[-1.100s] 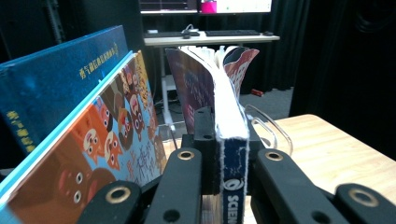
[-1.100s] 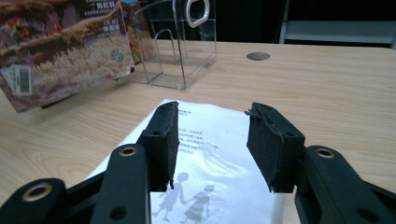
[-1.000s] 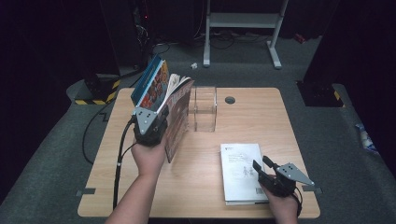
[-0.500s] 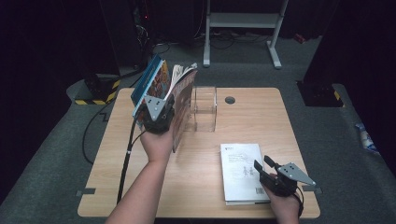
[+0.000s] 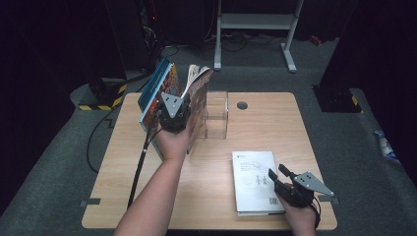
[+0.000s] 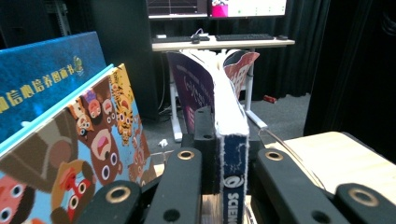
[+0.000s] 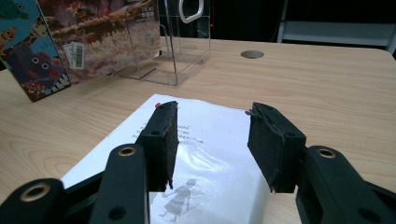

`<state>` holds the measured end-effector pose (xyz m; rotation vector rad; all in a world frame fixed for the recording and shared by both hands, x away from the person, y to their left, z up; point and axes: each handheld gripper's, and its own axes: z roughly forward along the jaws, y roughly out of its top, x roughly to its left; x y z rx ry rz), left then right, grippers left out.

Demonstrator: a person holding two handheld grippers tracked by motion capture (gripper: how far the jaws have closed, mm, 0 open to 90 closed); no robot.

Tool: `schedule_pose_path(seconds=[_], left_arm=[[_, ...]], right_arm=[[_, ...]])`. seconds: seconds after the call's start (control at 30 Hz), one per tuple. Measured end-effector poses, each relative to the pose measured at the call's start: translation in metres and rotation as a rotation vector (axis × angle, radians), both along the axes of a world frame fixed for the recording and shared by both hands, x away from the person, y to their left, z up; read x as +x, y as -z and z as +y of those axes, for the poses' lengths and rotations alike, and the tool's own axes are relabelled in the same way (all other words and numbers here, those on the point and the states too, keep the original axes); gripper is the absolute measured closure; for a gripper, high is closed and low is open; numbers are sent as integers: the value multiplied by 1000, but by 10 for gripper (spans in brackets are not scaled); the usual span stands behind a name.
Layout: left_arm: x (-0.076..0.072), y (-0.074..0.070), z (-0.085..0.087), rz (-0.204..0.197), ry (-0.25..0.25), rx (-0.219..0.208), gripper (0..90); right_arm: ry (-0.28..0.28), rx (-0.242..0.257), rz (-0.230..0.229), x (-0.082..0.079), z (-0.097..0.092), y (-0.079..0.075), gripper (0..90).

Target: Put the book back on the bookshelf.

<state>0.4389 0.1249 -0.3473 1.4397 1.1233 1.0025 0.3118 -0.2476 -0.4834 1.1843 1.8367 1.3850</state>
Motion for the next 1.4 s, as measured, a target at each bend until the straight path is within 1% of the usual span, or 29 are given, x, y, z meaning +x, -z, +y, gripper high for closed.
schedule_pose_path(seconds=[0.23,0.3,0.43,0.5,0.63,0.77,0.8,0.93,1.03,1.07,1.13,1.2,1.27,1.33,1.4], left_arm=[[6,4,-3,-12,10,1,841],[7,7,-4,-13,11,12,841],[8,11,-5,-17,11,7,840],[7,14,-5,-12,21,9,840],[4,17,-5,-19,31,2,839],[-1,20,-4,-12,55,-1,833],[-2,20,-4,-10,59,9,830],[-7,18,-2,11,88,26,814],[-9,17,0,40,105,33,793],[-10,16,1,46,110,33,791],[-10,16,3,70,124,31,781],[-10,17,4,83,130,43,766],[-10,17,5,97,141,48,764],[-11,16,6,102,144,50,765],[-11,14,6,113,150,53,783]], right_arm=[[1,3,6,0,2,2,525],[-1,-2,5,0,2,2,526],[1,3,7,0,2,2,526],[-2,-1,8,0,2,3,527],[-6,0,15,1,2,5,528],[-8,2,19,1,3,5,527],[-8,4,20,1,3,6,527],[-12,0,22,2,5,6,527],[-15,-2,21,2,6,6,527],[-16,-3,19,2,6,6,527],[-14,4,18,1,6,5,527],[-13,1,15,1,6,5,526],[-13,5,14,1,6,4,526],[-13,5,13,0,6,4,526],[-12,7,14,0,6,4,526]])
